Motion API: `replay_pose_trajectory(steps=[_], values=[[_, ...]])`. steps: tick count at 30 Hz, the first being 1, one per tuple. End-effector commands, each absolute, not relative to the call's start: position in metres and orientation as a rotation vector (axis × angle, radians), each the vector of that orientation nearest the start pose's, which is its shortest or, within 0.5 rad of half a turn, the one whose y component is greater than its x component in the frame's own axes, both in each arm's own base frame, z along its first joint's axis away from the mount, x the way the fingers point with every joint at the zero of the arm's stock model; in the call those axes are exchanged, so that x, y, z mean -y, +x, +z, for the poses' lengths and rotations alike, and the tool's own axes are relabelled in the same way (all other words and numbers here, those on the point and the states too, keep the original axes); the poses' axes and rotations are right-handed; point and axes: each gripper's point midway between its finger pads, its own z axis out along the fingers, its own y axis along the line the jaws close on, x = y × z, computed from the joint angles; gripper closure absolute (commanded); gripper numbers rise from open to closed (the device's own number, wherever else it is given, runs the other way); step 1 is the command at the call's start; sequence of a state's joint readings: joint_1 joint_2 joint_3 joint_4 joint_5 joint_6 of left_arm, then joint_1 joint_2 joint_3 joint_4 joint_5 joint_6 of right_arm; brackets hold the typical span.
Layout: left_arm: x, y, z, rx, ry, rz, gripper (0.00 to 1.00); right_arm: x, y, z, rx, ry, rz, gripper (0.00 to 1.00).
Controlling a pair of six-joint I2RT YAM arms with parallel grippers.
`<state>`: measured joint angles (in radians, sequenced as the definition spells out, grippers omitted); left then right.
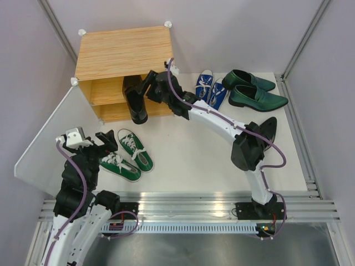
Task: Place and organize the shoes in the shoe cabinet
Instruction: Place the shoe in the shoe cabinet, then adjust the shoe in the shoe cabinet.
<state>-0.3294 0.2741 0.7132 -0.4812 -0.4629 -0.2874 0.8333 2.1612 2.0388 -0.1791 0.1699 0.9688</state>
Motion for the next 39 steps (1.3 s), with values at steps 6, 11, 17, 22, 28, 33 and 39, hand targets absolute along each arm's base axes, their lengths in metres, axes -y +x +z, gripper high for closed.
replay_pose_trajectory(steps=[6, 11, 17, 22, 28, 33, 39], values=[[0.010, 0.219, 0.287, -1.620, -0.247, -0.098, 0.00, -0.436, 0.448, 0.352, -1.794, 0.295, 1.111, 0.30], [0.018, 0.224, 0.284, -1.645, -0.196, -0.112, 0.00, -0.437, 0.432, 0.350, -1.823, 0.161, 1.152, 0.30], [0.056, 0.235, 0.277, -1.709, -0.038, -0.249, 0.00, -0.393, 0.391, 0.353, -1.832, -0.036, 1.080, 0.28], [0.077, 0.246, 0.286, -1.776, -0.028, -0.349, 0.00, -0.317, 0.350, 0.357, -1.787, -0.044, 0.960, 0.20], [0.105, 0.270, 0.268, -1.901, -0.052, -0.460, 0.00, -0.247, 0.307, 0.314, -1.806, 0.038, 0.861, 0.16], [0.115, 0.289, 0.251, -1.904, -0.047, -0.435, 0.00, -0.219, 0.276, 0.279, -1.829, 0.062, 0.851, 0.13], [0.113, 0.310, 0.236, -1.886, -0.071, -0.307, 0.00, -0.206, 0.268, 0.253, -1.856, 0.046, 0.787, 0.13]])
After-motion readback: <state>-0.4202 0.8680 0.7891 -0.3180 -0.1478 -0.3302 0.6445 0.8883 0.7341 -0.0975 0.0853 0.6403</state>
